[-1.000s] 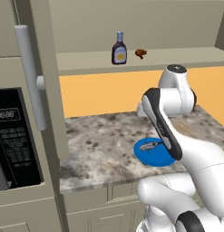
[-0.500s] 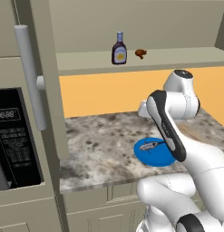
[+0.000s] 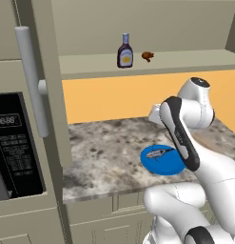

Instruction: Pick the fish from the plate and place it on the cutting board. Then pick the condiment bottle from the cabinet and place it next to the cutting board.

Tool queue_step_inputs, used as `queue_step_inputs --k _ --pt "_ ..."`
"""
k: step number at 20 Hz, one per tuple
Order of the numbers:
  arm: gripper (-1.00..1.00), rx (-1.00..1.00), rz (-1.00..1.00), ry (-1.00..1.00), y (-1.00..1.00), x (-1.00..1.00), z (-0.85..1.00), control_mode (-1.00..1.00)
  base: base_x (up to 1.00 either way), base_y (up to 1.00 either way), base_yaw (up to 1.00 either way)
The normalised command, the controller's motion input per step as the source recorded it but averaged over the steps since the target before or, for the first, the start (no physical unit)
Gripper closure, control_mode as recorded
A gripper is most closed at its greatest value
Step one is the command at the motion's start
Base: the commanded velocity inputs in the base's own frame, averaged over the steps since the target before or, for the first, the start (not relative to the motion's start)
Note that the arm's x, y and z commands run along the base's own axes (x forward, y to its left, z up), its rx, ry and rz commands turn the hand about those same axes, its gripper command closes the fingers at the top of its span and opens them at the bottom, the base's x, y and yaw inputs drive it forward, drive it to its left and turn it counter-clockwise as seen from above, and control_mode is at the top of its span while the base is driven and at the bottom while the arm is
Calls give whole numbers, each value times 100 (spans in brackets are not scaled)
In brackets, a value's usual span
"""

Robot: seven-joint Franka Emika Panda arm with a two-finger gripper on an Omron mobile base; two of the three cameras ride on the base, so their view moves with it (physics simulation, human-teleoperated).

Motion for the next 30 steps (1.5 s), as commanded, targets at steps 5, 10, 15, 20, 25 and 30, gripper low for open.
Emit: queue_step_inputs --k 5,10,15,20,25,30 --pt "-100 10 -14 1 -3 0 -18 -100 0 0 0" --pt "-100 7 -13 4 -1 1 -16 -100 0 0 0" --pt "-100 1 -14 3 0 15 -16 -100 0 0 0" --pt "-100 0 -10 0 -10 14 -17 -100 0 0 0" --pt "-100 0 -7 0 -17 5 -13 -100 0 0 0" --pt "-100 0 -4 0 -12 0 -9 -100 0 0 0"
